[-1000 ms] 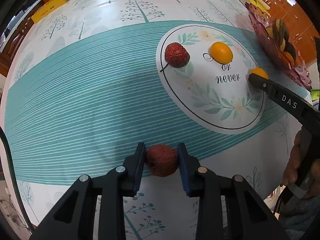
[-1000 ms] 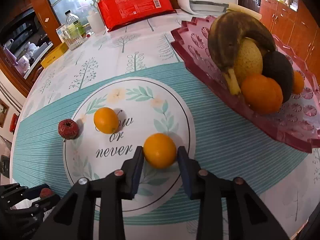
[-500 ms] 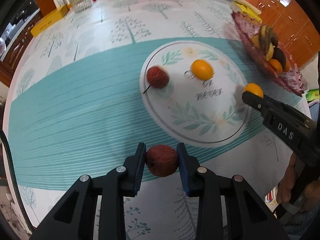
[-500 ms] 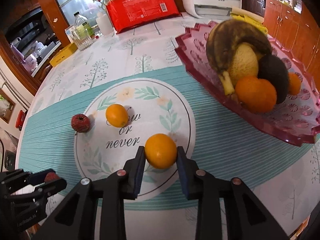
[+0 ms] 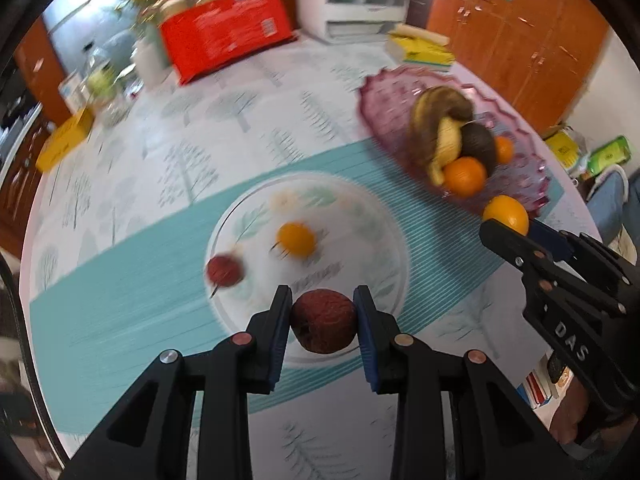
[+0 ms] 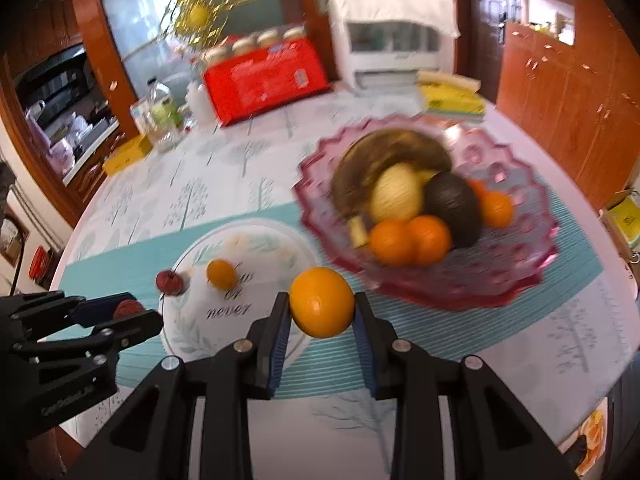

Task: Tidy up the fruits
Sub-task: 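Carry the lychee with the left tool to the pink bowl while the right tool carries the mandarin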

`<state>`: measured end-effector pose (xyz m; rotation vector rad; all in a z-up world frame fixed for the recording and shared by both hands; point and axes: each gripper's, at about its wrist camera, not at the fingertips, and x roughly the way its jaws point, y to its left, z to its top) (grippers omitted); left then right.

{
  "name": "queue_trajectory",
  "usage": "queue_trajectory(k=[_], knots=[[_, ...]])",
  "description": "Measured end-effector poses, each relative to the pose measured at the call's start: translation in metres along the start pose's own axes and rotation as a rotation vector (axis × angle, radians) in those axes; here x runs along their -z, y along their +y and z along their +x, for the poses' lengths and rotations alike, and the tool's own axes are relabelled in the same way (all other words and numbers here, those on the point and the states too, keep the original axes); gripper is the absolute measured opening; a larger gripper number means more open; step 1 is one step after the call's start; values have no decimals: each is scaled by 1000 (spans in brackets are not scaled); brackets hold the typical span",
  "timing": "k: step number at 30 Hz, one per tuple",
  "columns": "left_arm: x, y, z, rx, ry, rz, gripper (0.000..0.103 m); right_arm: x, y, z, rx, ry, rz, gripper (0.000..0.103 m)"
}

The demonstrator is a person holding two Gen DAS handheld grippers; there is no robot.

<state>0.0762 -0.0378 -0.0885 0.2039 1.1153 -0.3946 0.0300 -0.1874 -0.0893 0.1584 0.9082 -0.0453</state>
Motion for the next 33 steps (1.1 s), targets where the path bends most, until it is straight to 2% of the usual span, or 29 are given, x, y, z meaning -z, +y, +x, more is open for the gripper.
queue_trajectory(k=[8,15,21,33], knots=[[-40,-57,-17,8,-85,102,30,-12,-38,-38,66,-98,38,31],[-73,-93,-23,-2,-137,135,30,-26,-69,-53,103,-145,57,31],[-93,-115,-11,-26,-128,141,30,-34,-96,-48,113,-144,82,31],[-122,-145,35,-82,-62,118,30,-49,-139,-18,117,-114,91,31]])
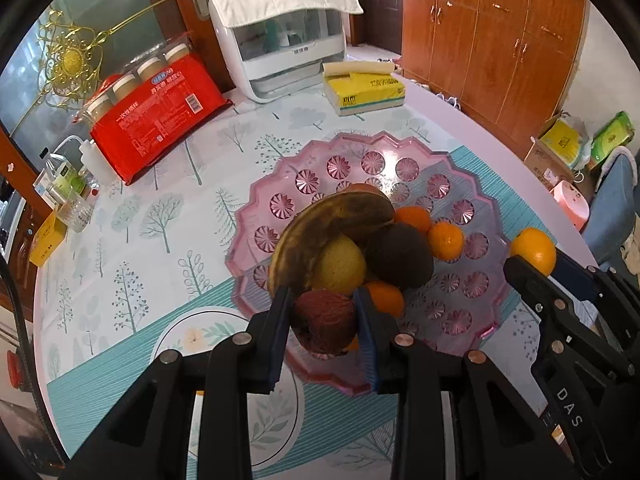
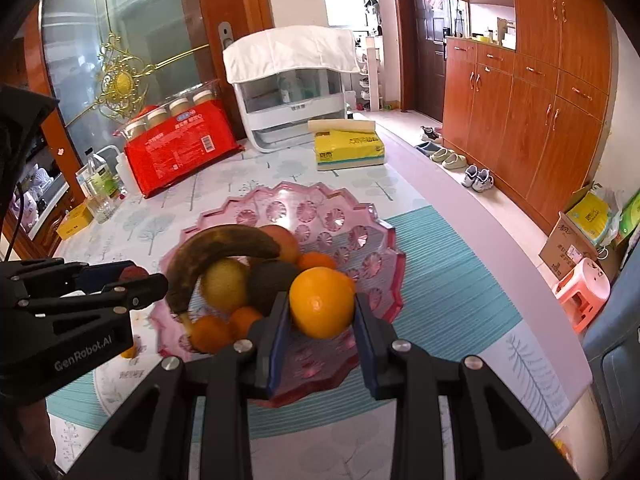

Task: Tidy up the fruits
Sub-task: 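Lower the lychee into the bowl and open the left tool while the right tool releases the mandarin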

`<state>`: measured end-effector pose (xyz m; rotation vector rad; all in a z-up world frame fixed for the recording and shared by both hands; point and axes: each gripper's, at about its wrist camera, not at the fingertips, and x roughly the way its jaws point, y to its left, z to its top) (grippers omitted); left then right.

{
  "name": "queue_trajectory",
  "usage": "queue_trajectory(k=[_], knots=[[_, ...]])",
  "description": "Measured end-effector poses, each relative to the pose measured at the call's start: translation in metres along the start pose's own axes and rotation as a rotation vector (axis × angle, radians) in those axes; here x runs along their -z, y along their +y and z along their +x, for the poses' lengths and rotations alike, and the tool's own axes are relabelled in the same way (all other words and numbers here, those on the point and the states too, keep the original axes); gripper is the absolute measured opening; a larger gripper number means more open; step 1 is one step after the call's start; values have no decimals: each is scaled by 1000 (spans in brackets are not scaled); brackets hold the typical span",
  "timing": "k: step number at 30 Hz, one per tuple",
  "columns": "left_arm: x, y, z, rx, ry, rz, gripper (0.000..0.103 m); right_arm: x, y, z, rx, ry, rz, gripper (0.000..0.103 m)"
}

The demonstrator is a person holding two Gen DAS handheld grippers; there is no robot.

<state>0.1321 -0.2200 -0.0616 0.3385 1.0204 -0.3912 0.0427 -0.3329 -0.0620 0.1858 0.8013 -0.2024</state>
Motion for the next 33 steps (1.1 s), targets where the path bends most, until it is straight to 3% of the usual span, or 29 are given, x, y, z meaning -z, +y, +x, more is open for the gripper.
queue_trajectory(k=[21,33], knots=[[-8,-18,40,-98,73,16,30,-3,-23,37,9,51,-3,31],[-7,-19,49,-110,104,23,31,-4,-22,42,14,54,-22,32]])
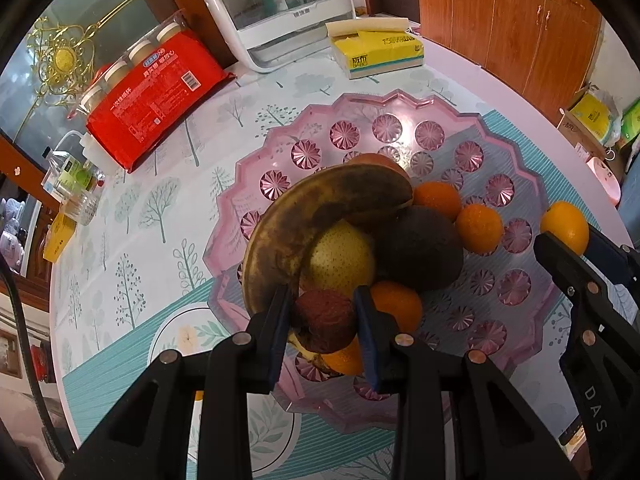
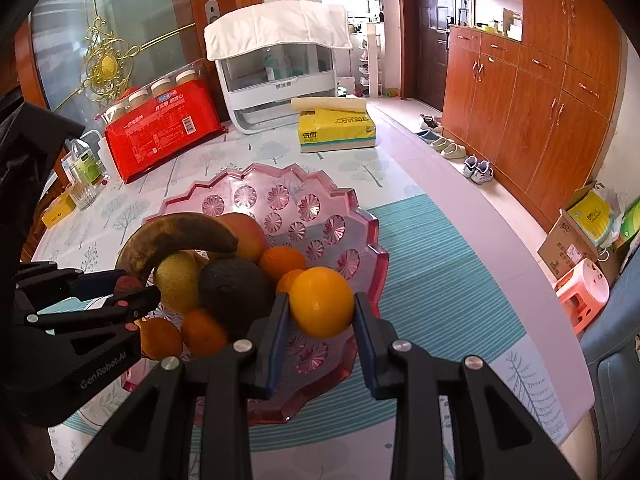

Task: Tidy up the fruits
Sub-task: 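Lower the lychee into the bowl and open the left tool while the right tool releases the mandarin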

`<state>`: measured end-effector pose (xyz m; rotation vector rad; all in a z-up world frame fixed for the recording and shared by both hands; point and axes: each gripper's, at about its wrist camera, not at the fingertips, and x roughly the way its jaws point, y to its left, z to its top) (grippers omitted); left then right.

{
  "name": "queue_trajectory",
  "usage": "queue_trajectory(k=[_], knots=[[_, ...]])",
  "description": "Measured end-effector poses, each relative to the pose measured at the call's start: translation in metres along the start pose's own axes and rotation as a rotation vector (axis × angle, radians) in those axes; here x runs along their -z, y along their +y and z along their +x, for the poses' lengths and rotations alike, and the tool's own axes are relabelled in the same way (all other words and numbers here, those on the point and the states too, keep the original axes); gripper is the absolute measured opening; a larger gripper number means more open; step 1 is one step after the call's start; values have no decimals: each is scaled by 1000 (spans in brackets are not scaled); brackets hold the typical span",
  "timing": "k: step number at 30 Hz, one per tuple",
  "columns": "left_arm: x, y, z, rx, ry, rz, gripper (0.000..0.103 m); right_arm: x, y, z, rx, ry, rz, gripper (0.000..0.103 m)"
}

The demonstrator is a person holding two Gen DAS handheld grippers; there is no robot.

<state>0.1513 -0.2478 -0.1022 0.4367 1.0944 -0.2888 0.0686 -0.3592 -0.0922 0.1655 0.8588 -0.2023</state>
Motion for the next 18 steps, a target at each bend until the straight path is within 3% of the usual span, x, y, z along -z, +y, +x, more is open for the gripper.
queue_trajectory(k=[11,15,18], knots=[[6,2,-4,-5,-5,-10,36,1,7,1,12,5,-28,32],[9,4,-7,-17,-16,-16,61,1,7,1,17,16,-19,34],[10,6,-12,-29,-33,-19,71,2,5,0,26,14,-8,42]])
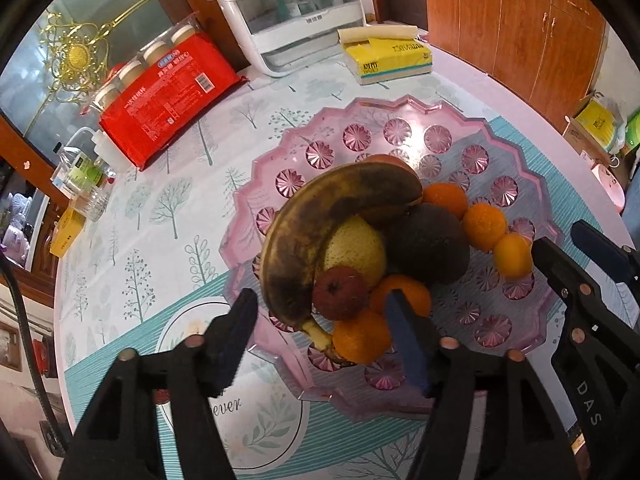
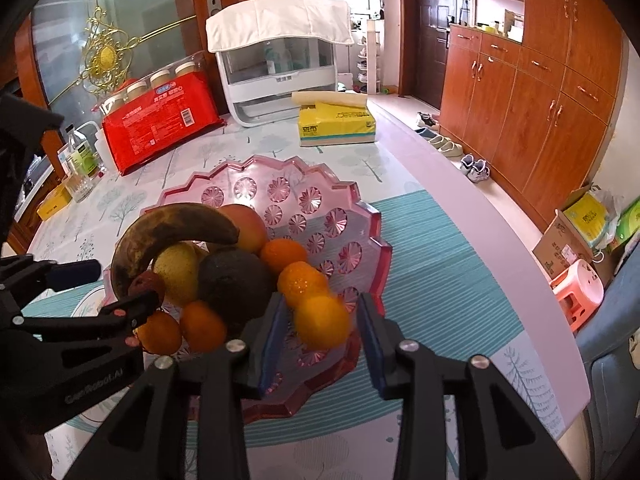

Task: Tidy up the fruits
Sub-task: 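Lower the lychee into the bowl and open the left tool while the right tool releases the mandarin, then lift both open tools away from the bowl toward the plate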

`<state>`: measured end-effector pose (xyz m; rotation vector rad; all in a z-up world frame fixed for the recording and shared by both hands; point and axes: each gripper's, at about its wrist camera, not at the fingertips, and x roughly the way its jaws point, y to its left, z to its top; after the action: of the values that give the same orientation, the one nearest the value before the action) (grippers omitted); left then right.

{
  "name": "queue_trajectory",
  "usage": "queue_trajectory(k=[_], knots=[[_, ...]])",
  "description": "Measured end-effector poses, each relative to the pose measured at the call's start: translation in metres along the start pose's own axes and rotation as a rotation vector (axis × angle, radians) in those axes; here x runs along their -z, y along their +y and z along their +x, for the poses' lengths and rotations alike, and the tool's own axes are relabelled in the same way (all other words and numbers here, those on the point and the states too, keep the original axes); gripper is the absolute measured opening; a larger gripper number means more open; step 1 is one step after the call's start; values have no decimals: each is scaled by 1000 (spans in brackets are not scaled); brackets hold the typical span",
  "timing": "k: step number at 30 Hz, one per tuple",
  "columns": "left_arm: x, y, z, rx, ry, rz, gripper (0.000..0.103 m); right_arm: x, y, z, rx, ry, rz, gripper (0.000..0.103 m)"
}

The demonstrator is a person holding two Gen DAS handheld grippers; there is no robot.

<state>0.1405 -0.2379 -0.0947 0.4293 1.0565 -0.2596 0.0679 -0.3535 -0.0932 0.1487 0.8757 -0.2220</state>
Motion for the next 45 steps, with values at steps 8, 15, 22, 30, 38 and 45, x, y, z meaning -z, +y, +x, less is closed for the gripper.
queue_trajectory(k=[8,15,22,30,38,45], knots=[[5,9,-5,-9,4,-28,81,5,2,-6,8,-2,1,44],[14,16,-12,0,8,-51,82,7,6,-10,9,0,-2,45],[22,22,-24,6,-11,-58,82,13,12,-22,18,-7,-7,45],[28,29,-42,12,-47,-59,82,15,15,-37,39,-22,7,45],[33,43,-59,25,-87,-58,82,16,24,-55,63,-50,10,45],[41,62,-70,35,-113,-68,83,17,38,-68,82,-68,14,45]])
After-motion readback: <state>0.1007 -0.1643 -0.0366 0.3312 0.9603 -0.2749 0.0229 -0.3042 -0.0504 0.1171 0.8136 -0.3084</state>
